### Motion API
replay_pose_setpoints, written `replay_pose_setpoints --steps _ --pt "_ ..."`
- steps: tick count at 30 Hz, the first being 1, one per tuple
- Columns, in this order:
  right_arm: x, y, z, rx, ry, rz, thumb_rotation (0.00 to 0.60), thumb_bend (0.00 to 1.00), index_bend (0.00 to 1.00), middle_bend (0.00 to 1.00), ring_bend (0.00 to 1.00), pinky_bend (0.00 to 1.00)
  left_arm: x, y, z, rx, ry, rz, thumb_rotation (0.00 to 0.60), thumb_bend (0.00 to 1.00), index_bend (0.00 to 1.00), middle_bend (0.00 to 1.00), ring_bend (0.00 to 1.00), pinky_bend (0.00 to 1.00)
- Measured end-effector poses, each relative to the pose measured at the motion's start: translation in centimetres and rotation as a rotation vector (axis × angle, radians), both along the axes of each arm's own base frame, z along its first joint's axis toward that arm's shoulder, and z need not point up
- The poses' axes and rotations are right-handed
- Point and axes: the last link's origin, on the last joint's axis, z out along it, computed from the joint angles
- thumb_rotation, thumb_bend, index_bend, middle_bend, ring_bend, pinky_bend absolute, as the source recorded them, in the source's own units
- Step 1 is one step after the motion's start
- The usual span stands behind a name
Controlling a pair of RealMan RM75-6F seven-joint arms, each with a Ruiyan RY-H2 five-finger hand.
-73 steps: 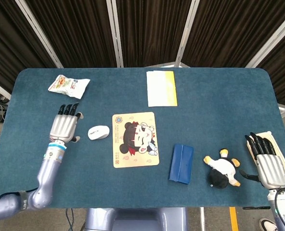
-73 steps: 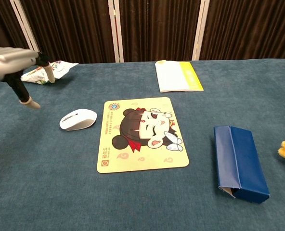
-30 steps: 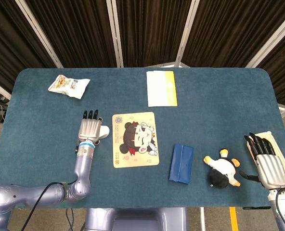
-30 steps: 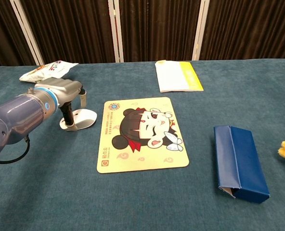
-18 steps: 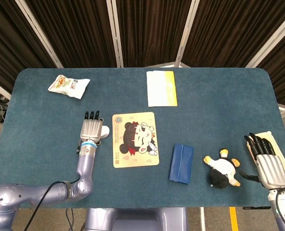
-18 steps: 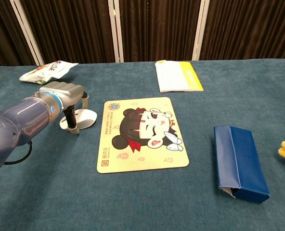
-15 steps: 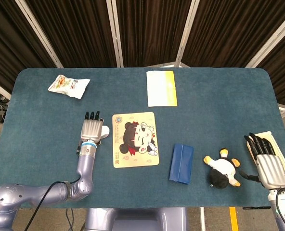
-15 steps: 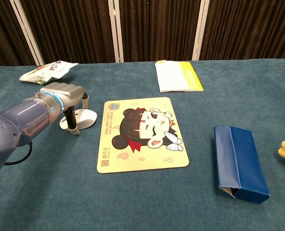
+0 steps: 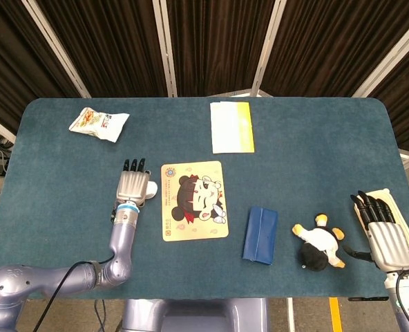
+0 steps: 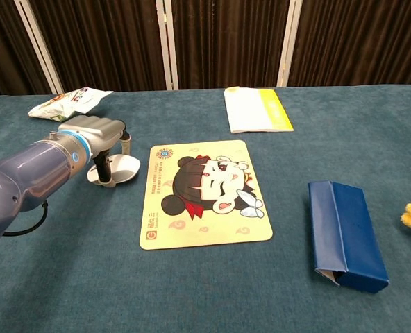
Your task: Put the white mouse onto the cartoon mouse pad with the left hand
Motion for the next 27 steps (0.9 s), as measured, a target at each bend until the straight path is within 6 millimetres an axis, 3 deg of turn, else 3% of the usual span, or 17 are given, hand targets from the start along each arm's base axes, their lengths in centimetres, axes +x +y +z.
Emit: replay_pose_setpoints --steps 11,21,27 --pt "0.0 0.0 0.0 0.001 -0.001 0.0 0.6 0.11 0.0 0.0 0.0 0.0 2.1 0.4 1.1 -0.02 0.055 -0.177 0.6 0.3 0.47 0.0 0.0 0.0" --pt "0.0 0.0 0.0 0.004 -0.003 0.0 0.6 0.11 0.0 0.0 0.0 0.0 4.4 0.1 1.3 -0.103 0.161 -0.532 0.6 0.3 0.52 0.0 0.0 0.0" --pt "0.0 0.0 0.0 0.004 -0.002 0.0 0.6 0.11 0.0 0.0 0.0 0.0 4.5 -0.5 0.9 -0.187 0.214 -0.747 0.6 0.3 0.52 0.0 0.0 0.0"
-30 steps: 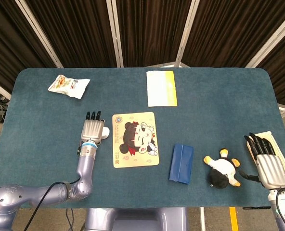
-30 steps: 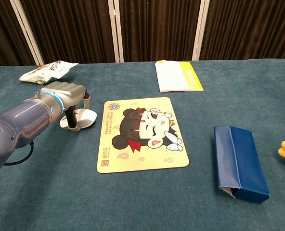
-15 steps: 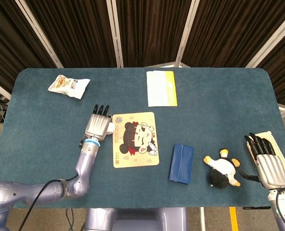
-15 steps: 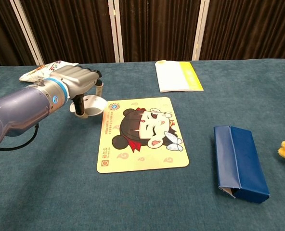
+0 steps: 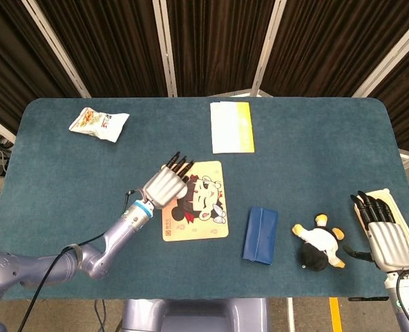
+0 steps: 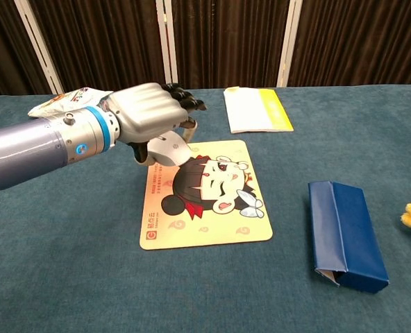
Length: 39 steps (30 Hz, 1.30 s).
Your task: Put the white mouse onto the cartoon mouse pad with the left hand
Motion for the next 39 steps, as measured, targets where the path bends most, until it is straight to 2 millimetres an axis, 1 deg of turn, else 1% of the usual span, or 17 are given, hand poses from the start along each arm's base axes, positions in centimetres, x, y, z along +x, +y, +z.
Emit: replay_pose_setpoints --steps 9,17,21,27,39 --pt "0.0 0.0 0.0 0.0 -0.001 -0.002 0.6 0.11 0.0 0.0 0.0 0.0 -0.6 -0.2 -0.9 -0.15 0.098 -0.259 0.6 0.3 0.55 0.0 0.0 0.0" --pt "0.0 -0.1 0.0 0.002 -0.001 -0.003 0.6 0.11 0.0 0.0 0.0 0.0 -1.4 0.7 -0.9 -0.233 0.132 -0.428 0.6 0.3 0.56 0.0 0.0 0.0" --pt "0.0 -0.1 0.0 0.001 0.0 -0.003 0.6 0.11 0.0 0.0 0.0 0.0 -1.6 0.8 -1.1 -0.269 0.138 -0.499 0.6 0.3 0.57 0.0 0.0 0.0" --pt "0.0 -0.1 0.0 0.0 0.001 -0.003 0.6 0.11 0.0 0.0 0.0 0.0 -1.3 0.5 -1.8 -0.311 0.126 -0.566 0.6 0.3 0.57 0.0 0.0 0.0" --pt "0.0 -0.1 0.0 0.002 -0.002 -0.004 0.6 0.11 0.0 0.0 0.0 0.0 -1.0 -0.1 -3.3 -0.362 0.114 -0.586 0.6 0.3 0.56 0.0 0.0 0.0"
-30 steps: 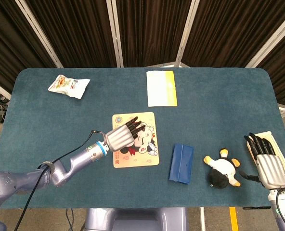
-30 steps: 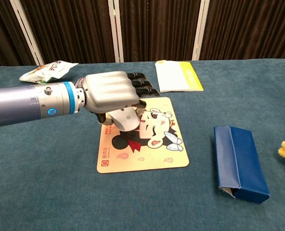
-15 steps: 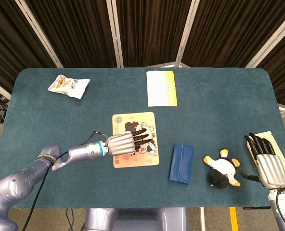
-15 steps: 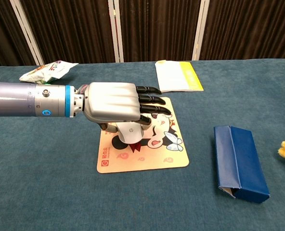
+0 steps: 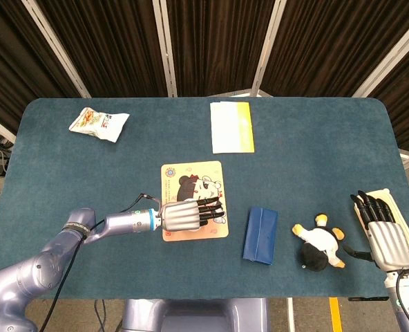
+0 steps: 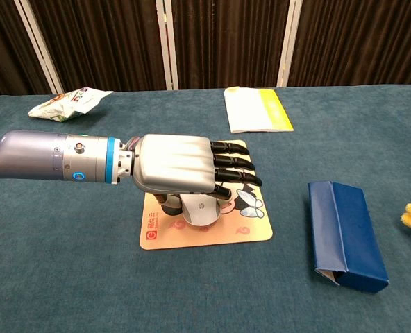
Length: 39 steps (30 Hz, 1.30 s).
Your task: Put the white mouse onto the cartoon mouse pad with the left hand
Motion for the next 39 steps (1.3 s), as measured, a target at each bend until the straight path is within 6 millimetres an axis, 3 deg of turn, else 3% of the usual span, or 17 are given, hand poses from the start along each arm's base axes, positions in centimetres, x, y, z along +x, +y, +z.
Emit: replay_pose_setpoints --steps 11,23,32,39 --pt "0.0 0.0 0.0 0.0 0.0 0.0 0.6 0.11 0.0 0.0 0.0 0.0 0.0 -0.5 -0.6 -0.014 0.008 -0.025 0.6 0.3 0.52 0.0 0.0 0.0" --pt "0.0 0.0 0.0 0.0 0.001 -0.001 0.6 0.11 0.0 0.0 0.0 0.0 0.0 -0.3 -0.6 0.008 0.007 -0.027 0.6 0.3 0.17 0.0 0.0 0.0" --pt "0.0 0.0 0.0 0.0 0.0 0.0 0.6 0.11 0.0 0.0 0.0 0.0 -0.1 -0.2 -0.3 0.012 0.004 -0.036 0.6 0.29 0.13 0.0 0.0 0.0" --pt "0.0 0.0 0.0 0.0 0.0 0.0 0.6 0.11 0.0 0.0 0.0 0.0 -0.4 0.3 1.2 0.037 -0.012 -0.047 0.6 0.29 0.11 0.0 0.0 0.0"
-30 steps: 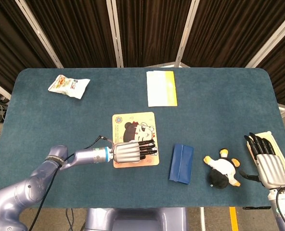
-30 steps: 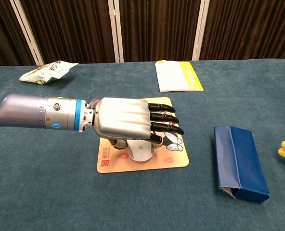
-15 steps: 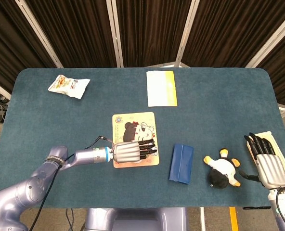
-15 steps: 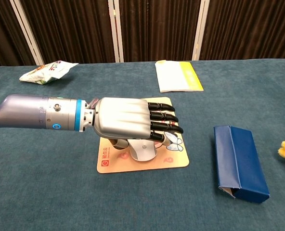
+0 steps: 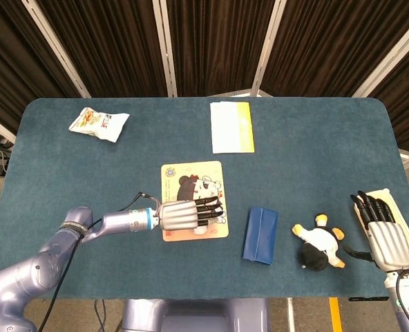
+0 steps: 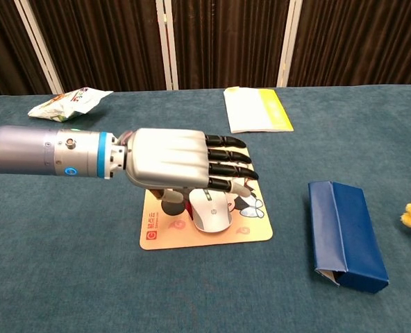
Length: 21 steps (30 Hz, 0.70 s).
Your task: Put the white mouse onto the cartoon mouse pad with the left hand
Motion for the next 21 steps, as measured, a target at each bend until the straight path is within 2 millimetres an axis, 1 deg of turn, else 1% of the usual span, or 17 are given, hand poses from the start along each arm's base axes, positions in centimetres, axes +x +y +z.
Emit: replay_pose_setpoints --steps 5,11,17,21 --pt "0.0 0.0 0.0 0.0 0.001 0.0 0.6 0.11 0.0 0.0 0.0 0.0 -0.7 0.4 1.9 0.021 -0.024 0.0 0.6 0.29 0.11 0.0 0.0 0.0" --pt "0.0 0.0 0.0 -0.003 0.005 0.001 0.6 0.11 0.0 0.0 0.0 0.0 -2.0 0.6 4.8 0.065 -0.081 0.043 0.6 0.29 0.11 0.0 0.0 0.0" --pt "0.0 0.1 0.0 -0.005 0.006 0.002 0.6 0.11 0.0 0.0 0.0 0.0 -3.9 -0.1 8.1 0.159 -0.16 0.148 0.6 0.29 0.1 0.0 0.0 0.0" --pt "0.0 0.1 0.0 -0.008 0.007 0.003 0.6 0.11 0.0 0.0 0.0 0.0 -5.2 -1.2 10.4 0.238 -0.216 0.268 0.6 0.28 0.1 0.0 0.0 0.0"
